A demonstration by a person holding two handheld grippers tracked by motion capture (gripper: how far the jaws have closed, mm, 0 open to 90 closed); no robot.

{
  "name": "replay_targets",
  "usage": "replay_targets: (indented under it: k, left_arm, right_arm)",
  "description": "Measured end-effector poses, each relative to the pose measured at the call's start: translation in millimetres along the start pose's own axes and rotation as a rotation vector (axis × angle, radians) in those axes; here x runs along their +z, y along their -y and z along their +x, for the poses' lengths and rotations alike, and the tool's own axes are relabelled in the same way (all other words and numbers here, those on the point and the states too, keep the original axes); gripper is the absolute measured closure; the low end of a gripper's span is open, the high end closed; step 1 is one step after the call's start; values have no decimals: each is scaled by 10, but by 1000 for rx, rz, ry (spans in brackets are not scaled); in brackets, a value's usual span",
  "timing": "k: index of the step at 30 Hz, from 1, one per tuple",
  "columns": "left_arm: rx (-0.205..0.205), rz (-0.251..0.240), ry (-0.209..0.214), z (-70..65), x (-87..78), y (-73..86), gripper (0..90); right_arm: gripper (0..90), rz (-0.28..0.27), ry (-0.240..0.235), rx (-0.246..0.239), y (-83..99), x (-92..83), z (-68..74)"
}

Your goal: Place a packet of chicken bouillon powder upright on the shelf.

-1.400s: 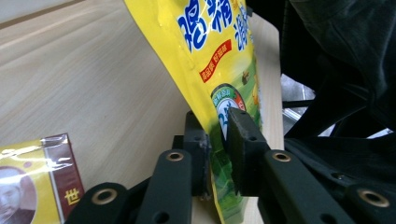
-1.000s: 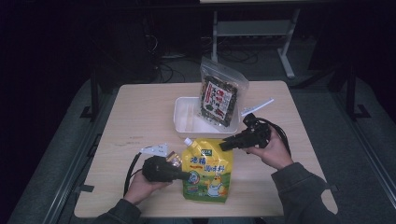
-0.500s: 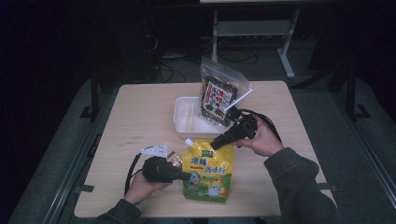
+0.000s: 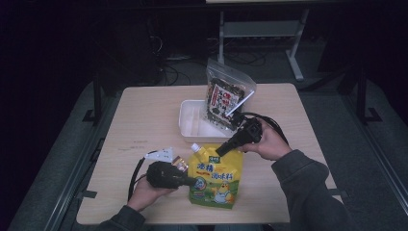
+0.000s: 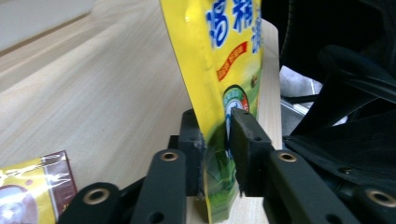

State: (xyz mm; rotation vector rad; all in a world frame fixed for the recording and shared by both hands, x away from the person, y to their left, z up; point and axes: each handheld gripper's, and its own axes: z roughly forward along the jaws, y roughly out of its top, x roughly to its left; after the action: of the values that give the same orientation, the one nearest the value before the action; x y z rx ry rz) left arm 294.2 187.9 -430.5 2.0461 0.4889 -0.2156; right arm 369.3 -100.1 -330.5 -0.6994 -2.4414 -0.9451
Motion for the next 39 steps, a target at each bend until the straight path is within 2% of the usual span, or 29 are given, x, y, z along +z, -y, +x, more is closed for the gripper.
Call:
replay_targets:
  k: [2,7,14,20,26,39]
  left_arm:
    - [-1,-7,-6,-7,-20,-8,668]
    - [-4,-24,-55,-11,-114,-18,586]
    - [-7,-33,-110,-2,-232,-20,519]
    - [-3,-12,-173,4,-280,-7,458]
    - [0,2,-201,2,-295,-4,425]
    - [-4,16,-244,23,-342,33,406]
  right_arm:
    - [892,1,-10,3,6,-16,38]
    - [890,-13,-25,5,18,-58,97]
    - [894,-75,-70,39,39,-151,172]
    - [894,-117,-52,66,52,-192,159]
    - [894,-165,-69,109,65,-207,125]
    - [895,-247,-106,142,36,-234,150]
